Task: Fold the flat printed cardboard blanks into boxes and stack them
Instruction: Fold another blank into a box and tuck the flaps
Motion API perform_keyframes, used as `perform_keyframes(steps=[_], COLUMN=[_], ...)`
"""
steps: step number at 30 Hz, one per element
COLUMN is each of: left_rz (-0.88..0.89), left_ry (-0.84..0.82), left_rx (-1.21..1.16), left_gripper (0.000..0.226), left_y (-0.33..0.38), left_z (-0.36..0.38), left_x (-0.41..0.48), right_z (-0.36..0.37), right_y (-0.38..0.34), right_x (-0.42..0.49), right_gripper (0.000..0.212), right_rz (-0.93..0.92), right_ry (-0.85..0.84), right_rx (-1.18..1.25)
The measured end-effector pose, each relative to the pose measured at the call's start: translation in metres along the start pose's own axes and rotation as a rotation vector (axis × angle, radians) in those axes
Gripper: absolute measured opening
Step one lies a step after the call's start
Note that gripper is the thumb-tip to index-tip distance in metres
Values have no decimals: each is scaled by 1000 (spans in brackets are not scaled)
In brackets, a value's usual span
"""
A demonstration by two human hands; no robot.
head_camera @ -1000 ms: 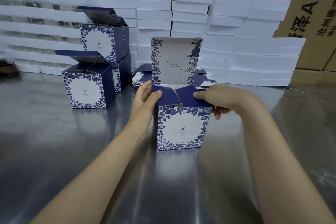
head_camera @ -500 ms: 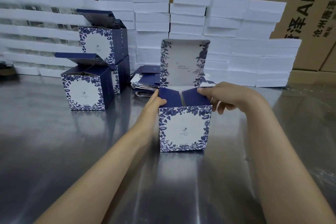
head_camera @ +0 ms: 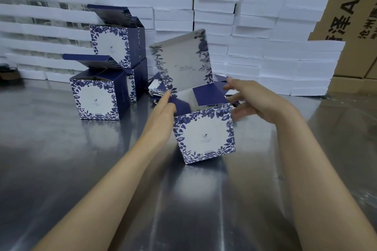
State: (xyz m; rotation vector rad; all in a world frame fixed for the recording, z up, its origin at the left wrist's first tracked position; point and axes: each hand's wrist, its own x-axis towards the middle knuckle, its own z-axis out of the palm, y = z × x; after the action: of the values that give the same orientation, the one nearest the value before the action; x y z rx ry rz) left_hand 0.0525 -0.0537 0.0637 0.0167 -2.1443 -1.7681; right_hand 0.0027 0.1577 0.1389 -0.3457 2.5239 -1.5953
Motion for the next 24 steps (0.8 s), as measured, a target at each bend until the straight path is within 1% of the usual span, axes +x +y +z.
perform_keyframes(steps=[1, 3, 5, 6, 7, 9, 10, 11, 12, 14, 18, 20, 22, 23, 24], left_rz=[8, 50, 106, 128, 140, 146, 150, 154, 158, 174, 212, 227, 240, 244, 255], left_ry=[-23, -29, -3, -13, -50, -176, -230, -264, -282, -296, -272, -276, -263, -239, -204], left_rx=[-43, -115, -146, -162, -170, -127, -75, -18, 27, 62, 135, 127, 114, 108, 105], left_gripper=[55, 50, 44, 49, 61, 98, 114, 125, 132, 135, 121, 120, 120, 119, 116], left_y=[0, 0, -2, -3, -4, -9, -11, -14, -17, -21, -25, -26, -27, -27, -27], left_z=[1, 2, 0, -2, -4, -4, -1, 2, 5, 8, -5, -9, -9, -8, -6], left_x=[0, 0, 1, 2, 3, 3, 2, 1, 0, 0, 2, 3, 4, 3, 3], right_z=[-2, -4, -5, -5, -5, -3, 0, 3, 6, 9, 4, 3, 2, 2, 2], right_y=[1, 5, 8, 9, 10, 11, 12, 13, 13, 14, 16, 17, 16, 16, 16], right_x=[0, 0, 1, 0, 1, 1, 2, 3, 4, 6, 7, 7, 9, 10, 10], right_gripper=[41, 39, 37, 43, 56, 79, 84, 86, 86, 82, 76, 65, 40, 32, 31], right_rz=[20, 27, -35, -77, -113, -151, -174, -204, -231, -261, -300, -305, -284, -262, -244], right_ry=[11, 31, 75, 85, 75, 21, 4, 0, 7, 28, 57, 36, 34, 24, 1], right_rx=[-7, -48, -44, -31, -21, -15, -23, -37, -44, -39, 30, 80, 175, 216, 220])
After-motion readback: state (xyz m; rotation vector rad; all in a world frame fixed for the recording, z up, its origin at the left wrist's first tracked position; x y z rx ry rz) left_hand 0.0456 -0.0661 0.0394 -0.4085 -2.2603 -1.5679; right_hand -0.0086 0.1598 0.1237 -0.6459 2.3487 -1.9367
